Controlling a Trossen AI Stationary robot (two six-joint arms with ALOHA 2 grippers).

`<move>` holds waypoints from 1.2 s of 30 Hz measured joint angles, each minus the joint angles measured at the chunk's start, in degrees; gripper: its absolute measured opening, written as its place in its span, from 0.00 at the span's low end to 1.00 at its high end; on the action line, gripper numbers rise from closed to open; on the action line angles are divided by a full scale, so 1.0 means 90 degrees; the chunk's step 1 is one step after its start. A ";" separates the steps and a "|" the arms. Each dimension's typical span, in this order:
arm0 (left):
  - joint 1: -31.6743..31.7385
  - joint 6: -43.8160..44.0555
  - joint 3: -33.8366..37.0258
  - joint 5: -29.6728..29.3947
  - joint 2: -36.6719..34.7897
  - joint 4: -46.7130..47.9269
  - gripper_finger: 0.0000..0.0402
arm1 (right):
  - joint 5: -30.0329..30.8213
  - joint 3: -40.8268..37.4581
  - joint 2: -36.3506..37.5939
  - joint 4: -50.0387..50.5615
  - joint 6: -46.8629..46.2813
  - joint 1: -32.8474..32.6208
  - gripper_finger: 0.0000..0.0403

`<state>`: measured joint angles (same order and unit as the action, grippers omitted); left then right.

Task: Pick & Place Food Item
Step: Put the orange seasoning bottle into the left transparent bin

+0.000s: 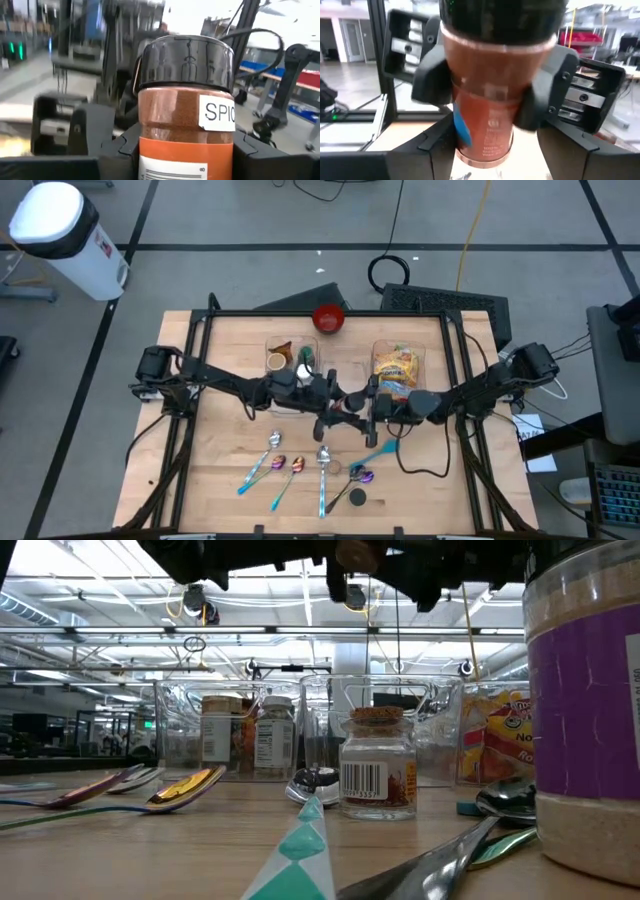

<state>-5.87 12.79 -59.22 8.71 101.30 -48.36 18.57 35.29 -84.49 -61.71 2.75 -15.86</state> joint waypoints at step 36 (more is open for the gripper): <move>-0.0202 -0.0709 -0.1683 -0.2473 -0.1710 0.6408 0.90 | -0.0258 0.0007 -0.0007 0.1193 -0.0061 0.0055 0.08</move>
<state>-7.68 6.41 -74.37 -13.55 85.91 9.31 16.25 35.35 -84.55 -50.97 2.20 -15.36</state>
